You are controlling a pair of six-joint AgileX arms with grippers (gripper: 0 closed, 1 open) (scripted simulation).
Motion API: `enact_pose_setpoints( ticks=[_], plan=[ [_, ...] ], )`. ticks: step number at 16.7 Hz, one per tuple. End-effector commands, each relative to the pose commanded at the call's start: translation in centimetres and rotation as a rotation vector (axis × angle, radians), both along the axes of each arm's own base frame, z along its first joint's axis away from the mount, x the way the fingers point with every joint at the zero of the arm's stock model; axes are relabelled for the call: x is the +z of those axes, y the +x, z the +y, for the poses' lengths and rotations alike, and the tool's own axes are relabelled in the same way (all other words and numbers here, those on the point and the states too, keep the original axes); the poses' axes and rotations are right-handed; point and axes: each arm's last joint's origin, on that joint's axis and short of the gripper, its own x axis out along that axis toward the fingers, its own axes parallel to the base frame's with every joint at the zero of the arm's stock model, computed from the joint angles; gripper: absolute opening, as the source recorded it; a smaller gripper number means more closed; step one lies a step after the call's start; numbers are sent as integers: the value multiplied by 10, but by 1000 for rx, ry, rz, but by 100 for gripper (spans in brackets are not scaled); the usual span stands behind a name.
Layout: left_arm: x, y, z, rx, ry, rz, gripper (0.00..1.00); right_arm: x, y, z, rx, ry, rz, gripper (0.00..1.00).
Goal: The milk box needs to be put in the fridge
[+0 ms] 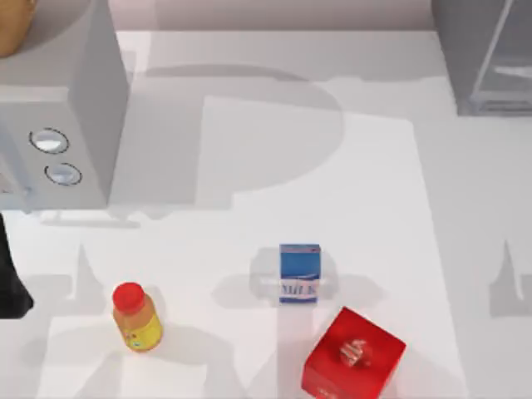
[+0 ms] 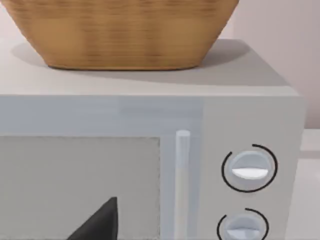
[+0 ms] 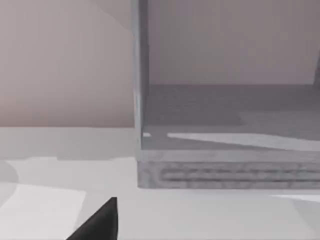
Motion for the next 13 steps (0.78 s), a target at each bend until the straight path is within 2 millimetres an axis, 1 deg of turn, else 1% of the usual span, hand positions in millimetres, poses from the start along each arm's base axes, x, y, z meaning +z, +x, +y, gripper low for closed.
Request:
enact_pose_setpoints(
  ticks=[4, 8, 11, 13],
  plan=[
    [0, 0, 0, 0, 0, 0, 100, 3, 1, 1, -3, 18, 17, 100],
    [0, 0, 0, 0, 0, 0, 100, 22, 10, 12, 11, 108, 123, 100],
    [0, 0, 0, 0, 0, 0, 100, 39, 27, 31, 34, 181, 259, 100],
    [0, 0, 0, 0, 0, 0, 100, 49, 44, 52, 46, 213, 361, 100]
  ],
)
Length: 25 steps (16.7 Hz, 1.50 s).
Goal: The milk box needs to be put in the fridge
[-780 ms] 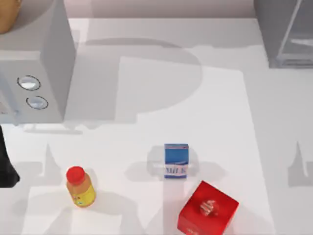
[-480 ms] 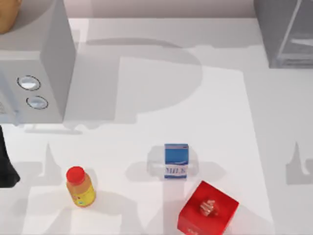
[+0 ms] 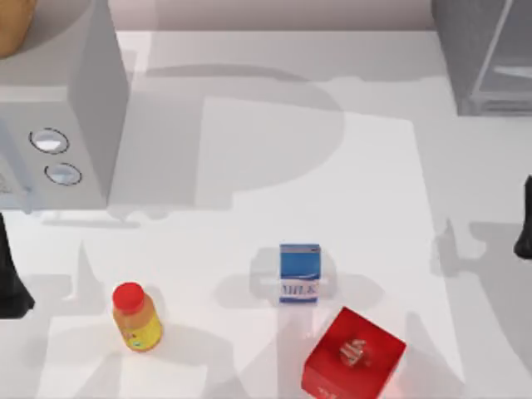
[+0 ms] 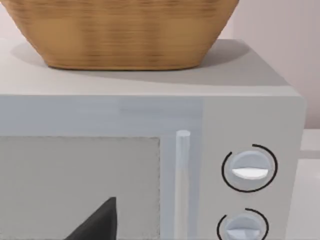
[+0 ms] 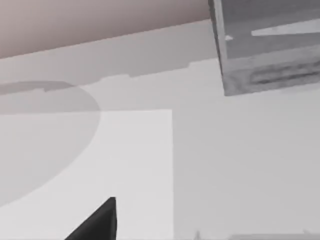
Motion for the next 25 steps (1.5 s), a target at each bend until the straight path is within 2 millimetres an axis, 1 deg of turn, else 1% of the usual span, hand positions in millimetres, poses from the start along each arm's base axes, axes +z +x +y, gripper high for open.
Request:
enact_pose_setpoints(
  ticks=[2, 4, 7, 10, 12, 13, 15, 17, 20, 21, 23, 25],
  plan=[
    [0, 0, 0, 0, 0, 0, 100, 4, 18, 29, 12, 11, 99, 100],
    [0, 0, 0, 0, 0, 0, 100, 2, 34, 66, 20, 0, 186, 100],
    [0, 0, 0, 0, 0, 0, 100, -16, 48, 129, 23, -50, 281, 100],
    [0, 0, 0, 0, 0, 0, 100, -47, 45, 188, 22, -118, 328, 100],
    [0, 0, 0, 0, 0, 0, 100, -68, 38, 217, 21, -161, 339, 100],
    [0, 0, 0, 0, 0, 0, 100, -78, 34, 228, 21, -178, 340, 100],
    [0, 0, 0, 0, 0, 0, 100, -91, 27, 243, 21, -202, 338, 100],
    [0, 0, 0, 0, 0, 0, 100, -98, 24, 249, 20, -214, 337, 100],
    [0, 0, 0, 0, 0, 0, 100, -98, 24, 249, 20, -214, 337, 100],
    [0, 0, 0, 0, 0, 0, 100, -86, 28, 254, 24, -170, 317, 100],
    [0, 0, 0, 0, 0, 0, 100, -88, 29, 252, 23, -188, 323, 100],
    [0, 0, 0, 0, 0, 0, 100, -89, 36, 249, 22, -210, 332, 100]
  ],
)
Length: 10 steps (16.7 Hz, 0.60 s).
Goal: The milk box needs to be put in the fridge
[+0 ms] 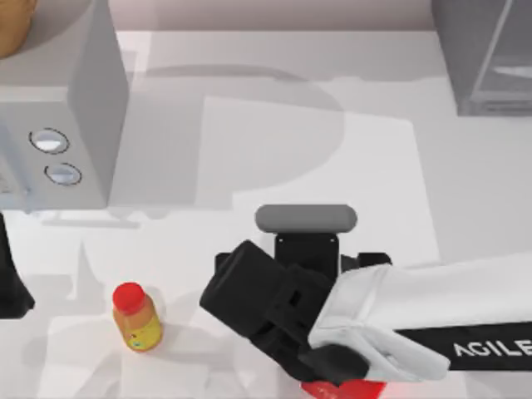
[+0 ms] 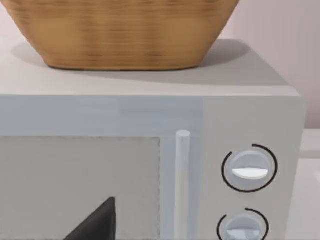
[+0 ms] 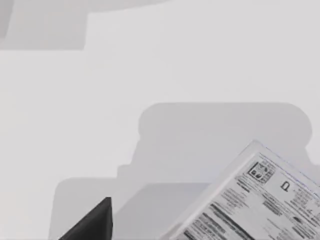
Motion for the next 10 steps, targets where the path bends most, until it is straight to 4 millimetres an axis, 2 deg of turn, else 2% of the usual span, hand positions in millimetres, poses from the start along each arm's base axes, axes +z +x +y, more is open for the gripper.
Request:
enact_pose_setpoints(
  ticks=[4, 10],
  plan=[
    [0, 0, 0, 0, 0, 0, 100, -3, 18, -3, -2, -5, 4, 100],
    [0, 0, 0, 0, 0, 0, 100, -28, 31, -1, -3, -4, 5, 100]
  ],
)
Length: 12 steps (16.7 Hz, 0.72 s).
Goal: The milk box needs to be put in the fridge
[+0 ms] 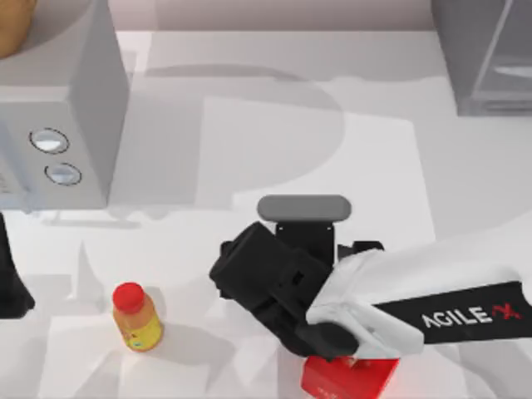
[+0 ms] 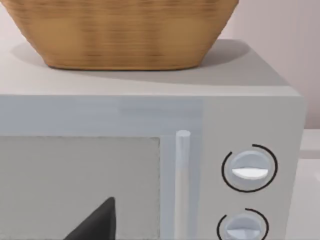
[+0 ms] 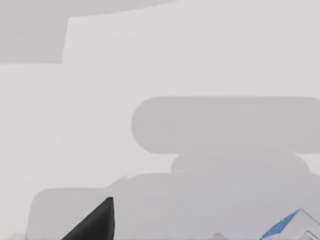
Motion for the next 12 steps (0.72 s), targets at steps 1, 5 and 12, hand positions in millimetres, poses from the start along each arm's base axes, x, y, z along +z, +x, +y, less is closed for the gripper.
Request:
enact_pose_setpoints(
  ticks=[1, 5, 12],
  plan=[
    [0, 0, 0, 0, 0, 0, 100, -4, -1, 0, 0, 0, 0, 100],
    [0, 0, 0, 0, 0, 0, 100, -13, -5, 1, 2, -1, 1, 100],
    [0, 0, 0, 0, 0, 0, 100, -13, -5, 1, 2, -1, 1, 70]
  ],
)
